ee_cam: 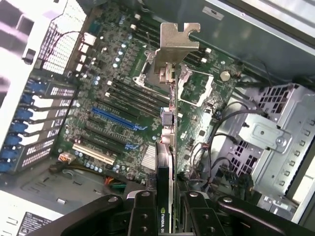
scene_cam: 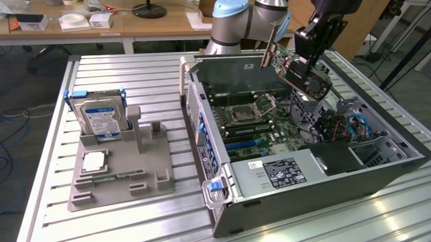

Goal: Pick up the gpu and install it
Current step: 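Insert the gpu into the slot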

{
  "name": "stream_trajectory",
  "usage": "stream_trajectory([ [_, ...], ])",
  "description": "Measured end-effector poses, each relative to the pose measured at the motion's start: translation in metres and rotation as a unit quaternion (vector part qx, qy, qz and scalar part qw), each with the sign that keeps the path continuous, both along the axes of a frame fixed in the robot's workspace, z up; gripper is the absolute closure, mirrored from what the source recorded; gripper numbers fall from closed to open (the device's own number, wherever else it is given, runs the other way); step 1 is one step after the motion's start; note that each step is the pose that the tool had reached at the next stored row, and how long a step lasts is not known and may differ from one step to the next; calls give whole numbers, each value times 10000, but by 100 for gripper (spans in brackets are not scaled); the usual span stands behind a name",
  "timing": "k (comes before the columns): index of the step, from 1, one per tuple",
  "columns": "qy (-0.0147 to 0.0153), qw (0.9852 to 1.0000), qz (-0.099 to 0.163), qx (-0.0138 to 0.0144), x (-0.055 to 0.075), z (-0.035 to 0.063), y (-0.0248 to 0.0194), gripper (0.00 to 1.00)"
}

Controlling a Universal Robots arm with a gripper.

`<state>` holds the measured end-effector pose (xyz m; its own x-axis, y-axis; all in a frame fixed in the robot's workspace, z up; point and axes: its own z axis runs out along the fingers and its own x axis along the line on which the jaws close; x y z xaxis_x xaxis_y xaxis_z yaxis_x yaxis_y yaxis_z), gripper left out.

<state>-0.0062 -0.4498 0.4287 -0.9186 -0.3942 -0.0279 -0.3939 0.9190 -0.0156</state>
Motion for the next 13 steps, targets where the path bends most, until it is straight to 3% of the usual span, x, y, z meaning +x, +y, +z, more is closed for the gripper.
stream_trajectory([
  [7,0,9993,385,0,7,-1,0,74],
  [13,0,9974,714,0,17,-2,0,74],
])
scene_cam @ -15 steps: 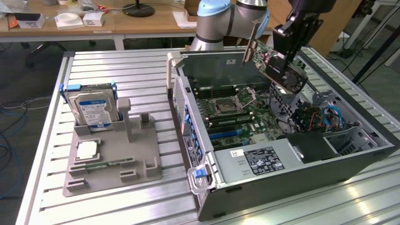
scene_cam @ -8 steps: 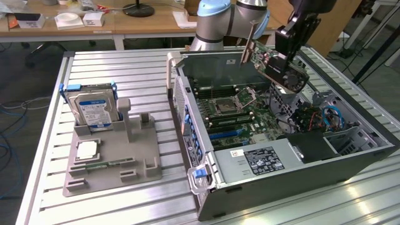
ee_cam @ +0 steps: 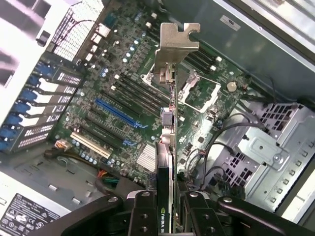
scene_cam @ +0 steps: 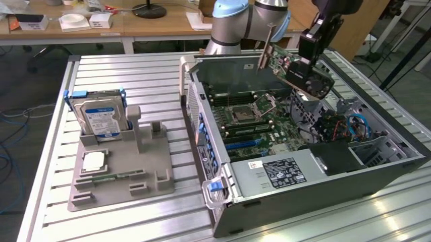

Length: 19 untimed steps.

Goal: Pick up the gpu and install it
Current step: 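Insert the gpu into the slot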

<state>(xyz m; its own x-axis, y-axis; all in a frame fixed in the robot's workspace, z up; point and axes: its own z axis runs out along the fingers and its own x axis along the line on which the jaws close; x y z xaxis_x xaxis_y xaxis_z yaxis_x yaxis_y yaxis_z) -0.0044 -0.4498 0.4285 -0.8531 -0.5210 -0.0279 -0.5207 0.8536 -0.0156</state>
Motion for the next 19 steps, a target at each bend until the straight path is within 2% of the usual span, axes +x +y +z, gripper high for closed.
stream_trajectory([
  [4,0,9997,243,0,6,-1,0,74],
  [8,0,9987,512,0,10,-1,0,74],
  [19,0,9936,1129,0,25,-4,0,74],
])
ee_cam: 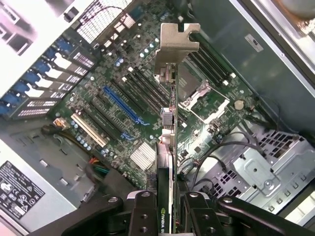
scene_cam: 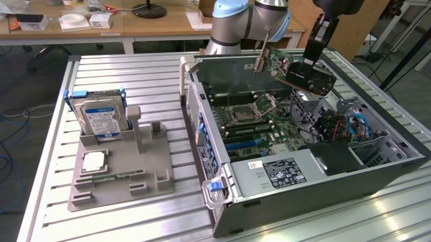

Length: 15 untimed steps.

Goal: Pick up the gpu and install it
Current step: 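Insert the gpu into the slot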

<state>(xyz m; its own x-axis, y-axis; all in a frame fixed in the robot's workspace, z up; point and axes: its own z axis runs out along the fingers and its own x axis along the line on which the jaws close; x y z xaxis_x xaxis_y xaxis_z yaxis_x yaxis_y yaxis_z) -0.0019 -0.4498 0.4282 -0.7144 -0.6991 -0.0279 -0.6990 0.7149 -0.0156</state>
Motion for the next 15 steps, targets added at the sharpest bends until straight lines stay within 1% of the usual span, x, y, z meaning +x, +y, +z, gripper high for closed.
stream_trajectory([
  [4,0,9998,204,0,8,-1,0,74],
  [8,0,9991,415,0,16,-1,0,74],
  [12,0,9980,626,0,25,-2,0,74],
  [15,0,9968,795,0,31,-2,0,74],
])
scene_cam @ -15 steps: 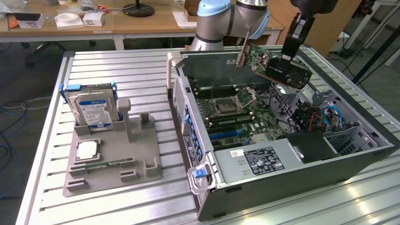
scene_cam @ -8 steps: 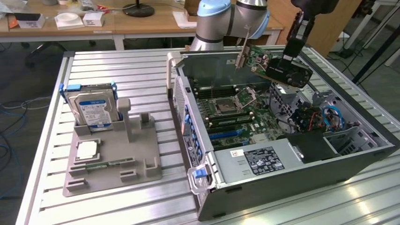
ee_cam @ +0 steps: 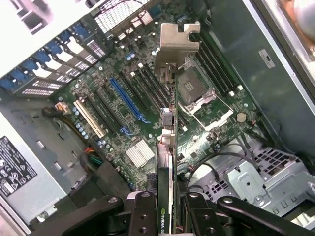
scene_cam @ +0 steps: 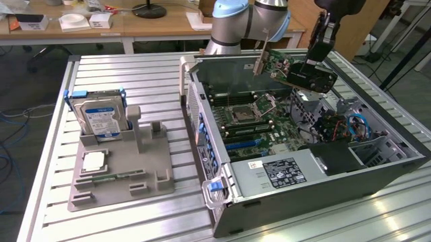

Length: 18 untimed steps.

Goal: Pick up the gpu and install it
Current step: 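Insert the gpu into the slot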

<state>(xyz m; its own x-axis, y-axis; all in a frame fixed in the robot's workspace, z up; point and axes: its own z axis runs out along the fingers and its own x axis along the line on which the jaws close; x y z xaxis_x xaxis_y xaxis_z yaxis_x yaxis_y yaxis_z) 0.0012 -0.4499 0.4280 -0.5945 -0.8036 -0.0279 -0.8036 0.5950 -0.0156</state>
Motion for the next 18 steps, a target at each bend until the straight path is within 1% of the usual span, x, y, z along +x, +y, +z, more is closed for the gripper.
stream_trajectory([
  [5,0,9995,300,0,6,-1,0,74],
  [9,0,9988,496,1,10,-1,0,74],
  [11,0,9981,611,1,10,-1,0,74],
  [12,0,9977,683,1,10,-1,0,74],
  [14,0,9963,864,1,11,-1,0,74],
  [18,0,9927,1208,1,11,-3,0,74],
])
